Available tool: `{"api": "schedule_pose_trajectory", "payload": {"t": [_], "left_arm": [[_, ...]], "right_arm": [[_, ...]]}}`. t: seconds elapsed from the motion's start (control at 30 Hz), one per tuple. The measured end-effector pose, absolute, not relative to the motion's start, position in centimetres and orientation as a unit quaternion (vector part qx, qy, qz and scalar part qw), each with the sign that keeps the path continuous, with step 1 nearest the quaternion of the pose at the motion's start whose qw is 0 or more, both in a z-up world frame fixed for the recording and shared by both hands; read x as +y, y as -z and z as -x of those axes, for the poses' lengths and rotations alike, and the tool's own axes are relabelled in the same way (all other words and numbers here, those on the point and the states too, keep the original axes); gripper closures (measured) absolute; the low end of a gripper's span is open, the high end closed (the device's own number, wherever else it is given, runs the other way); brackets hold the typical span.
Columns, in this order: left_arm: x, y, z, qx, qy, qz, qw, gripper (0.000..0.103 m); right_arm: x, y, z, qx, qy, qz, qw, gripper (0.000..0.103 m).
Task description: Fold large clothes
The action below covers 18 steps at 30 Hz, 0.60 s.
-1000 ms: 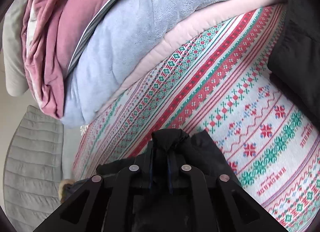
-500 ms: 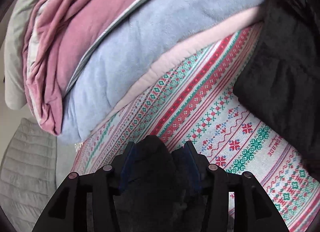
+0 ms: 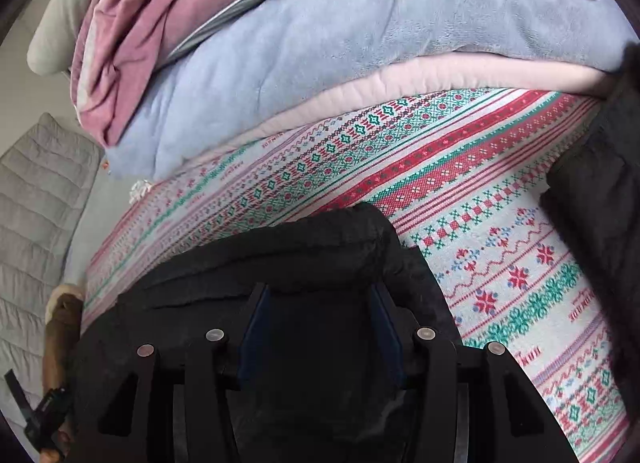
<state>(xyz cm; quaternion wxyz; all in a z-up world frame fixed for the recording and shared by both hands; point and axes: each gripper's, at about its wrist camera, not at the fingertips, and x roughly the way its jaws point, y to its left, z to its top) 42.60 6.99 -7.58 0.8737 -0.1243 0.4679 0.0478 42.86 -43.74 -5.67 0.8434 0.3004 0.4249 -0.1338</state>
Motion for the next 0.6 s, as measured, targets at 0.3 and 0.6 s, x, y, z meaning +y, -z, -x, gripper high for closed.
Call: {"api": "schedule_pose_trajectory", "payload": {"t": [0.3,0.6], "left_arm": [[6.1,8.3,-42.9,0.463,-0.059,0.086,0.88,0.036],[5.4,5.0,-40.1,0.443,-0.042,0.1,0.89,0.036]], "right_arm": [[-43.6,7.7,-44.1,0.429,0.132,-0.276,0.85,0.052],[-42.6,3.9,-42.7,0.419,0.123,-0.289,0.852,0.031]]}}
